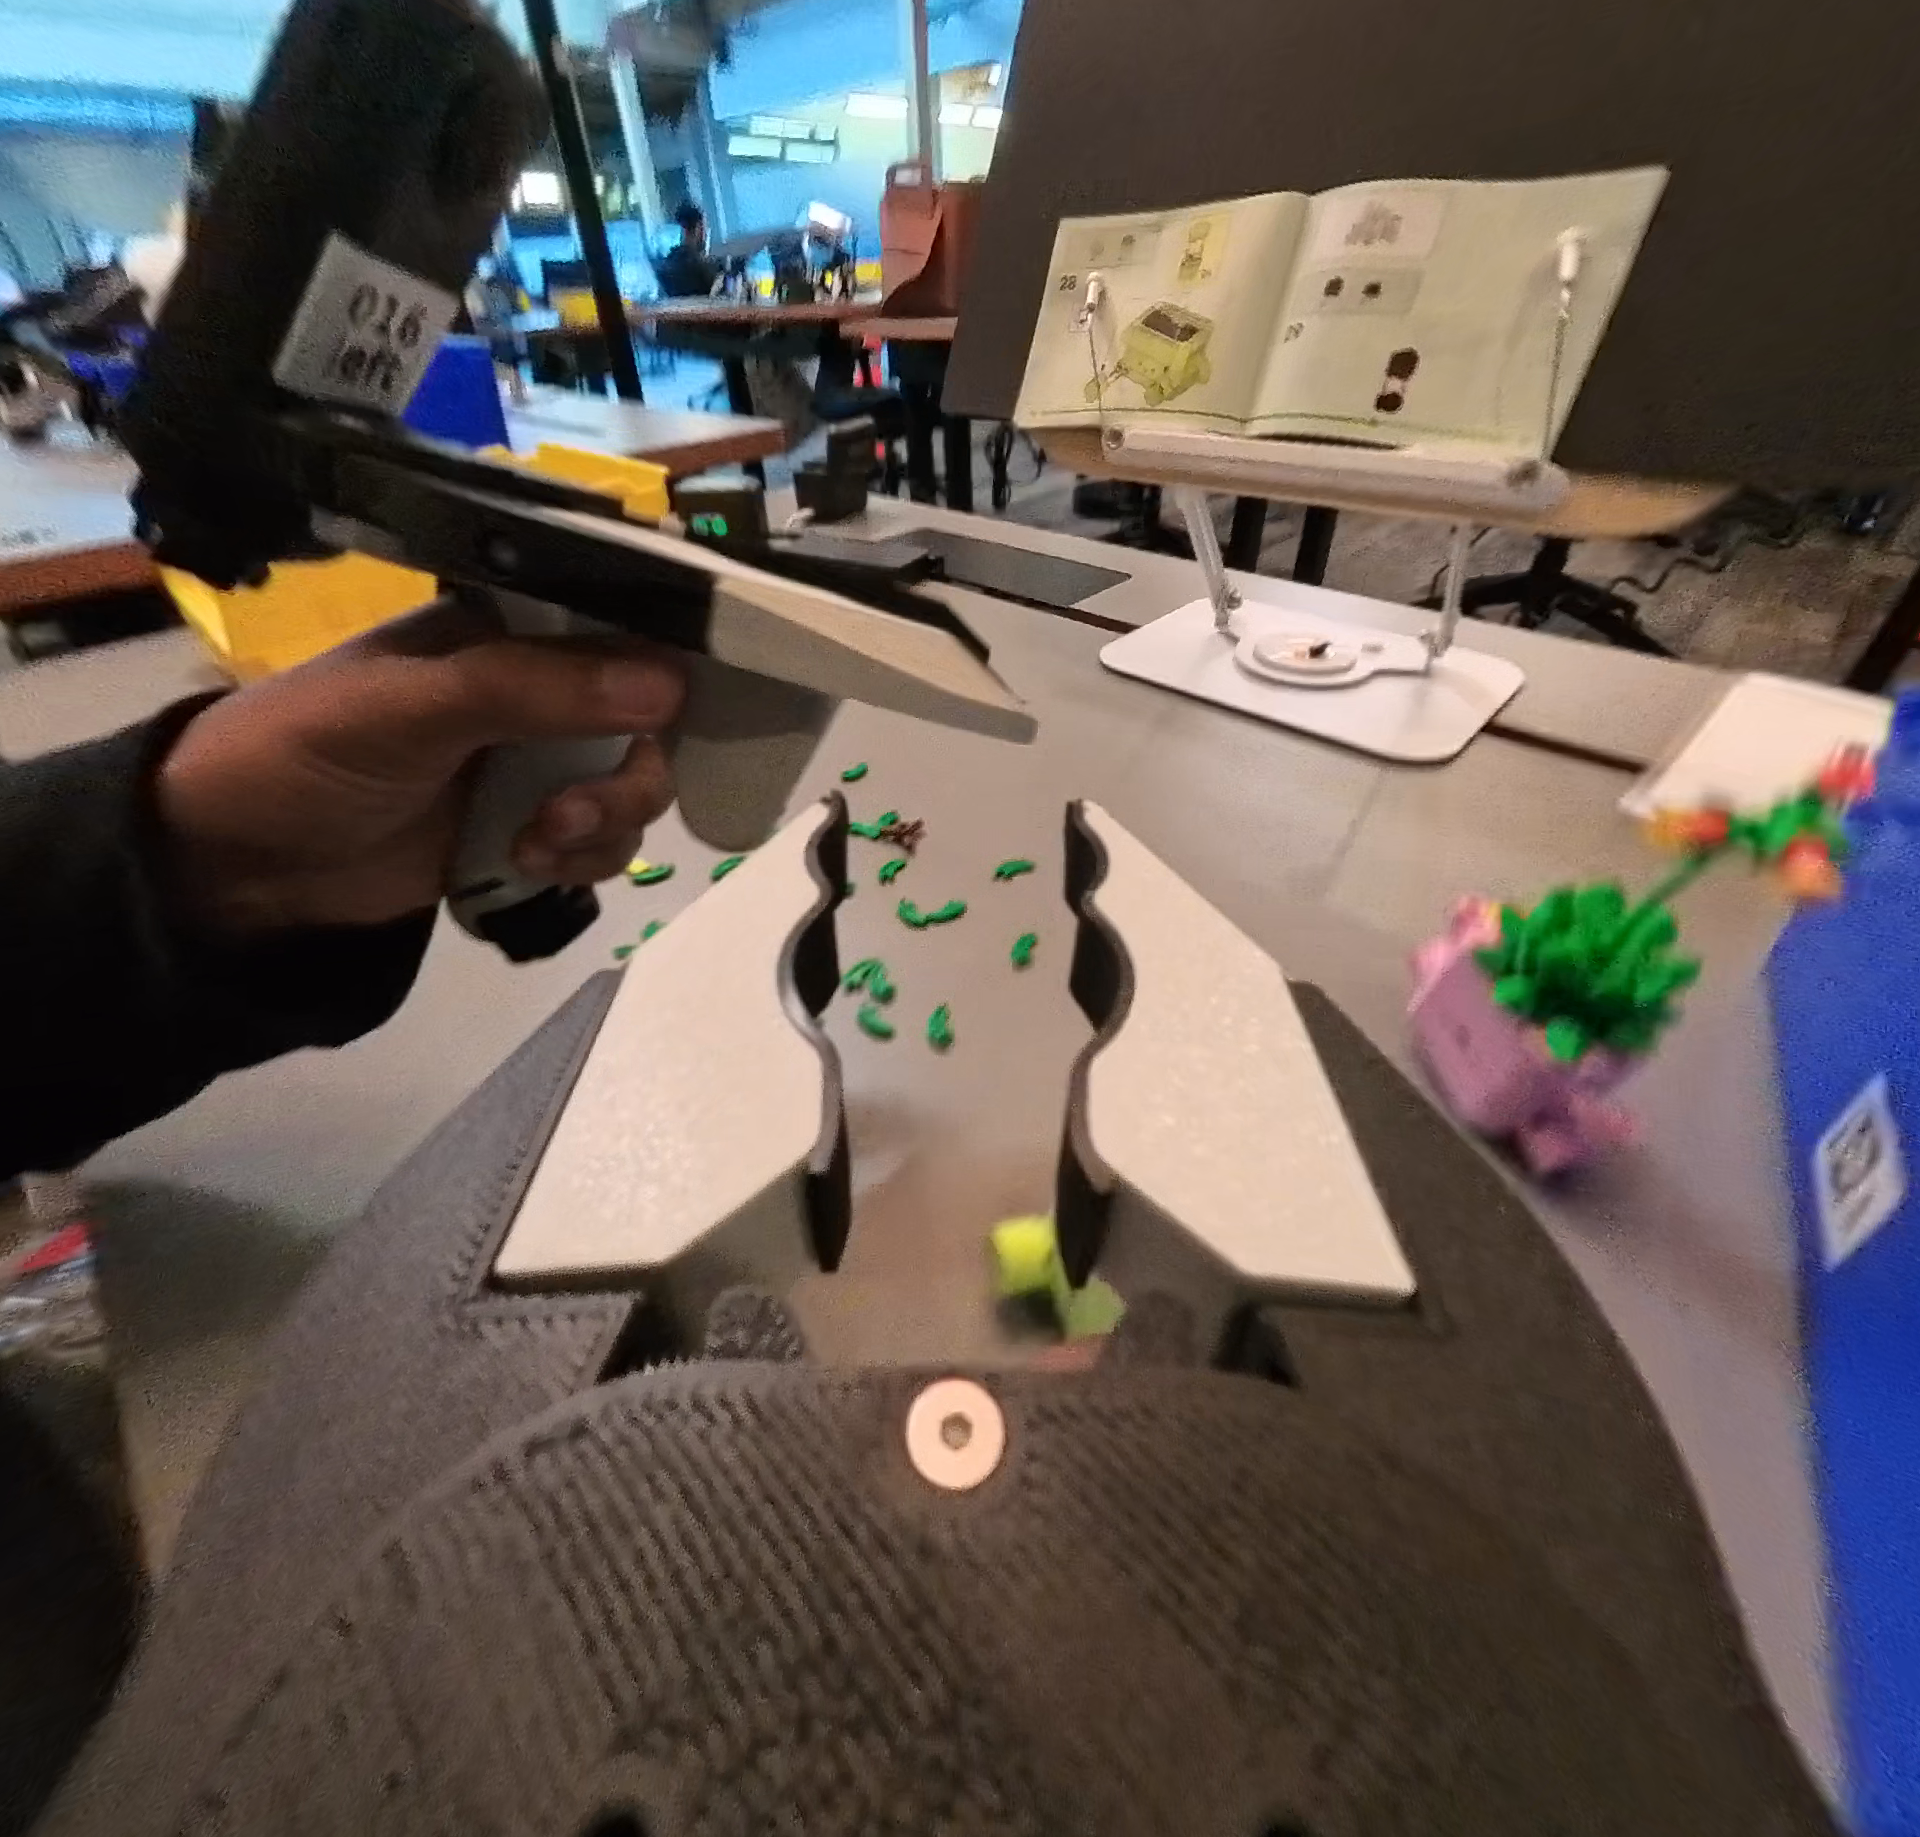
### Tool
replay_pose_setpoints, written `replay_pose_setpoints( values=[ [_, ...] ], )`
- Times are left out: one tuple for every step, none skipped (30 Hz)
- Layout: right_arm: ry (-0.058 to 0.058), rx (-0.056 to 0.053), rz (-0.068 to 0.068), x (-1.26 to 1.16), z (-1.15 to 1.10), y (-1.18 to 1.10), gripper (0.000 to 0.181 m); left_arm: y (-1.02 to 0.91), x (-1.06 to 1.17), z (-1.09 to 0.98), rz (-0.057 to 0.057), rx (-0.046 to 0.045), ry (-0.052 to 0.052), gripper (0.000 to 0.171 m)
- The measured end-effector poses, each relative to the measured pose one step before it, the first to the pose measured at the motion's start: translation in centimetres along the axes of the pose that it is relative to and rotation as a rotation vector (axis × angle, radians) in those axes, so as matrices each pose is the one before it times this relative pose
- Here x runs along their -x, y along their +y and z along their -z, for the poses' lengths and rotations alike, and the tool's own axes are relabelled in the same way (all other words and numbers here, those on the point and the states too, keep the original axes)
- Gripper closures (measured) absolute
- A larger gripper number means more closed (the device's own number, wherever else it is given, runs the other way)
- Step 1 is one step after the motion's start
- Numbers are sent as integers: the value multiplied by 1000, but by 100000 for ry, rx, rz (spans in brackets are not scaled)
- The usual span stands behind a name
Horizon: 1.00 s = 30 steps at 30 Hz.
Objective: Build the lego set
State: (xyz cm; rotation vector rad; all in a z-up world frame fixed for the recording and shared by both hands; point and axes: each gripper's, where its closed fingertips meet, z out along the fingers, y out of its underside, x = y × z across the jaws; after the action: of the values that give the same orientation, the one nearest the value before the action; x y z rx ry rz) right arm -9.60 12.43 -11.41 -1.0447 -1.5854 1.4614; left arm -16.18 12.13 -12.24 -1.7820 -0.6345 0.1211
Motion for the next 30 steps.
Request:
replay_pose_setpoints(
  values=[
    [-560, 1055, 4578, -645, -1298, -1473, 138, -1957, 1705, -495, -3950, -3364, -6423, 72],
    [-807, -2798, 5068, -745, -1256, -2109, 137, -2026, 1935, -685, -3497, -4230, -6557, 71],
    [-1899, -6845, 5216, -680, -1131, -2715, 138, -1886, 2104, -959, -2625, -3724, -6737, 71],
    [-1492, -9256, 4612, -823, -1063, -3034, 142, -1585, 1855, -1246, -1525, -2376, -5042, 71],
    [743, -9236, 2967, -1289, -1194, -2866, 150, -1335, 1490, -1449, -513, -1632, -3049, 71],
    [2305, -7099, 1562, -1607, -1437, -2255, 158, -1099, 1297, -1567, 274, -1190, -2602, 71],
    [3586, -3277, 1598, -1824, -1681, -1266, 160, -940, 1101, -1584, -151, -1506, -2292, 71],
    [5376, 745, 2157, -2027, -1881, -165, 161, -597, 1085, -1605, -870, -723, -3210, 71],
    [6041, 3901, 1622, -1995, -1986, 773, 159, -364, 888, -1542, -1482, -199, -3148, 71],
    [5276, 6045, -289, -1669, -1994, 1416, 156, -203, 561, -1459, -1345, -109, -2087, 71],
    [3776, 6999, -2166, -1271, -1891, 1741, 154, 11, 351, -1304, -1135, 1010, -1702, 71],
    [2516, 7145, -2637, -989, -1745, 1831, 148, 207, 54, -1157, -688, 2309, -578, 71],
    [2372, 6916, -2322, -887, -1516, 1824, 139, 141, -45, -993, -1145, 1778, -390, 71],
    [2418, 5927, -1839, -812, -1327, 1680, 134, -20, 124, -848, -1990, 138, -2128, 71],
    [2163, 4529, -954, -691, -1151, 1487, 133, -13, 97, -749, -2895, -230, -2430, 70],
    [1960, 3447, 3, -606, -970, 1305, 132, 82, 178, -716, -3335, 101, -3370, 70],
    [1551, 2572, 682, -500, -821, 1108, 134, 206, 184, -685, -3339, 740, -3631, 69],
    [1367, 1837, 1010, -425, -702, 919, 135, 289, 85, -629, -2597, 1118, -2912, 68],
    [1374, 1323, 958, -389, -634, 767, 135, 223, 20, -502, -2000, 324, -2495, 67],
    [735, 1166, 788, -281, -604, 665, 135, 98, 88, -341, -1938, -818, -2705, 67],
    [-79, 1369, 562, -143, -586, 617, 135, 37, 164, -215, -1335, -1583, -2942, 69],
    [-149, 1297, 248, -108, -545, 535, 134, 57, 267, -124, -1016, -1447, -3113, 74],
    [-75, 634, -104, -92, -483, 375, 134, 97, 243, -59, -1371, -996, -2406, 79],
    [-464, -41, -259, 19, -386, 247, 136, 108, 103, -26, -1646, -728, -927, 80],
    [-666, -191, 48, 82, -302, 205, 139, 31, 28, 13, -113, -896, -8, 80],
    [-454, -74, 608, 51, -244, 216, 144, 6, 28, 16, 622, -745, 34, 81],
    [-204, 20, 940, 35, -199, 230, 150, 5, 20, -8, -3, -593, -164, 81],
    [170, 58, 698, -38, -111, 227, 162, 21, 7, -19, -401, -358, -151, 81],
    [954, -295, 205, -156, -34, 143, 178, -2, 20, 4, 252, -357, 1, 82],
    [584, -843, -162, -144, 50, 30, 181, -48, 60, -16, 309, -535, -64, 83]
  ],
)
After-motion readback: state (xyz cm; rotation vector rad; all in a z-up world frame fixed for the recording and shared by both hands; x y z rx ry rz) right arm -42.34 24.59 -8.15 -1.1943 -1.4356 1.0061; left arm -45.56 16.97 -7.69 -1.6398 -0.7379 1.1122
